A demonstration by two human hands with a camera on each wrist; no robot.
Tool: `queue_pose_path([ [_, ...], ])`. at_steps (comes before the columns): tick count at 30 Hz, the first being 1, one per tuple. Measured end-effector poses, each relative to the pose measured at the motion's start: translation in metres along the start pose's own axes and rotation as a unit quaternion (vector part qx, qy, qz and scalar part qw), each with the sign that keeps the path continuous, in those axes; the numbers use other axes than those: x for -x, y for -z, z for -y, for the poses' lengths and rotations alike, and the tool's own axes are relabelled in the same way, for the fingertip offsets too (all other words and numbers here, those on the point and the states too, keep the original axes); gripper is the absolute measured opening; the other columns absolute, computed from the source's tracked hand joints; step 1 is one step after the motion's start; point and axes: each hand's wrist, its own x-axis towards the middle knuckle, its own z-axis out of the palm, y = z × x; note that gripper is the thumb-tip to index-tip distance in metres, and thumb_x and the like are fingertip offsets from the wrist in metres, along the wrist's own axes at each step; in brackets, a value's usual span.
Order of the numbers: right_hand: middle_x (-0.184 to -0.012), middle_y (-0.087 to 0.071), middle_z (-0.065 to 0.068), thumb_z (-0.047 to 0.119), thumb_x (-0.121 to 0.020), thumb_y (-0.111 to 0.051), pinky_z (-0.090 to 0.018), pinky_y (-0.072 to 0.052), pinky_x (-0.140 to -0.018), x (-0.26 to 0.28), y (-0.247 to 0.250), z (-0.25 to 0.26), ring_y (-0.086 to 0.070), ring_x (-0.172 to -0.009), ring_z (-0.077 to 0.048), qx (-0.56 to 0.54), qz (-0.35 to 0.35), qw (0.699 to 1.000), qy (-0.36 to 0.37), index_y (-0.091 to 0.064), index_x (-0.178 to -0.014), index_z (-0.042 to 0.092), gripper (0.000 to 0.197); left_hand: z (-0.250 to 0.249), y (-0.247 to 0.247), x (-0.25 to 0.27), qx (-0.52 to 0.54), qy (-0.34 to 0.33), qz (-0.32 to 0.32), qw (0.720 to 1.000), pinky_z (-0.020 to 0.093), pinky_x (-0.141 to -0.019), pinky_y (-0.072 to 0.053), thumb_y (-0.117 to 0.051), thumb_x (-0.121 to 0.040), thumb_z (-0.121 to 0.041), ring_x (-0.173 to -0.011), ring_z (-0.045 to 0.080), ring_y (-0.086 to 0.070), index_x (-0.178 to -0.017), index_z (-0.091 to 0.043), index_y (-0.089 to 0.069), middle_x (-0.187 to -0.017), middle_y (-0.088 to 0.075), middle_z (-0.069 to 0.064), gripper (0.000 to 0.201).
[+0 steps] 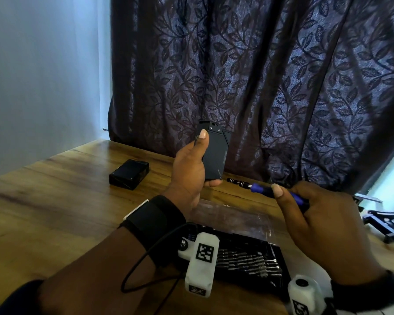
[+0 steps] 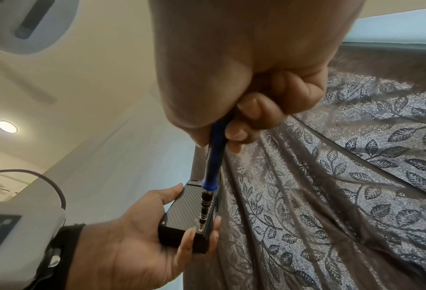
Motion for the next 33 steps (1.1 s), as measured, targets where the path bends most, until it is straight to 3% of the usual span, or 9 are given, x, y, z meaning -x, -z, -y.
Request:
queue_pose_path([
  [3, -0.048, -0.051, 0.011, 0.047, -0.093, -0.063, -0.017, -0.037, -0.044, 0.001, 0.001, 0.001, -0.06, -0.056, -0.009, -0.043, -0.005, 0.999, -0.009, -0.058, -0.085, 0.032, 0.019, 0.0, -0.001, 0.001, -0.006, 0.001, 0.0, 1.0, 0.035, -0.054, -0.058, -0.053, -0.092, -0.066, -0.077, 0.023, -0.071, -0.115, -0.013, -0.072, -0.104, -0.077, 0.013, 0.061],
  [5, -0.048, -0.052, 0.01, 0.036, -0.088, -0.072, -0.014, -0.039, -0.045, 0.002, 0.002, 0.002, -0.062, -0.062, -0.004, -0.065, -0.005, 0.998, -0.016, -0.055, -0.088, 0.031, 0.017, 0.002, -0.002, 0.001, -0.016, 0.003, 0.003, 1.0, 0.036, -0.055, -0.059, -0.052, -0.096, -0.064, -0.08, 0.024, -0.072, -0.116, -0.015, -0.072, -0.108, -0.077, 0.014, 0.056],
  [9, -0.041, -0.045, 0.009, 0.044, -0.091, -0.064, -0.016, -0.033, -0.042, 0.002, 0.002, 0.005, -0.048, -0.037, -0.008, -0.032, -0.018, 0.999, -0.009, -0.055, -0.08, 0.027, 0.022, 0.004, -0.002, 0.002, -0.021, 0.008, 0.006, 1.0, 0.036, -0.056, -0.06, -0.052, -0.096, -0.064, -0.082, 0.024, -0.072, -0.117, -0.018, -0.072, -0.11, -0.076, 0.013, 0.055],
  [15, -0.041, -0.039, 0.008, 0.062, -0.097, -0.044, -0.022, -0.028, -0.043, -0.001, 0.002, 0.001, -0.041, -0.036, -0.009, -0.001, -0.01, 1.0, -0.017, -0.05, -0.063, 0.024, 0.051, 0.003, -0.002, 0.002, -0.015, 0.005, -0.001, 1.0, 0.035, -0.055, -0.058, -0.052, -0.096, -0.064, -0.081, 0.024, -0.072, -0.112, -0.02, -0.073, -0.108, -0.077, 0.013, 0.052],
  [17, -0.042, -0.043, 0.009, 0.059, -0.094, -0.05, -0.02, -0.032, -0.043, 0.0, 0.003, 0.001, -0.053, -0.045, -0.014, -0.023, -0.011, 1.0, -0.016, -0.055, -0.073, 0.03, 0.037, 0.003, -0.002, 0.003, -0.015, 0.004, 0.002, 1.0, 0.035, -0.056, -0.058, -0.052, -0.095, -0.064, -0.08, 0.022, -0.072, -0.111, -0.02, -0.073, -0.105, -0.077, 0.013, 0.051],
  [20, -0.046, -0.051, 0.012, 0.043, -0.088, -0.068, -0.014, -0.039, -0.046, 0.002, 0.003, 0.002, -0.062, -0.062, -0.002, -0.057, -0.007, 0.998, -0.018, -0.056, -0.089, 0.034, 0.015, 0.004, -0.003, 0.004, -0.025, 0.004, 0.007, 1.0, 0.036, -0.057, -0.059, -0.052, -0.096, -0.064, -0.08, 0.021, -0.073, -0.112, -0.02, -0.073, -0.104, -0.077, 0.012, 0.051],
  [22, -0.044, -0.049, 0.011, 0.034, -0.087, -0.073, -0.012, -0.041, -0.05, 0.003, 0.002, 0.002, -0.061, -0.061, -0.002, -0.061, -0.009, 0.998, -0.014, -0.057, -0.083, 0.03, 0.017, 0.006, -0.003, 0.004, -0.03, 0.008, 0.009, 0.999, 0.037, -0.057, -0.06, -0.052, -0.095, -0.064, -0.082, 0.021, -0.074, -0.112, -0.022, -0.073, -0.104, -0.078, 0.008, 0.05],
  [26, -0.039, -0.041, 0.009, 0.047, -0.093, -0.062, -0.015, -0.029, -0.042, 0.002, 0.002, 0.003, -0.045, -0.037, -0.007, -0.019, -0.019, 1.0, -0.007, -0.056, -0.072, 0.025, 0.031, 0.007, -0.003, 0.004, -0.036, 0.012, 0.009, 0.999, 0.037, -0.059, -0.06, -0.052, -0.096, -0.064, -0.08, 0.02, -0.074, -0.108, -0.024, -0.073, -0.096, -0.079, 0.002, 0.047],
  [33, -0.042, -0.042, 0.005, 0.062, -0.096, -0.046, -0.026, -0.033, -0.041, -0.001, 0.0, -0.007, -0.044, -0.038, -0.008, -0.01, 0.01, 1.0, -0.018, -0.048, -0.058, 0.024, 0.054, 0.006, -0.002, 0.003, -0.031, 0.01, -0.005, 0.999, 0.034, -0.053, -0.06, -0.052, -0.097, -0.063, -0.077, 0.021, -0.074, -0.106, -0.025, -0.074, -0.093, -0.079, 0.001, 0.045],
])
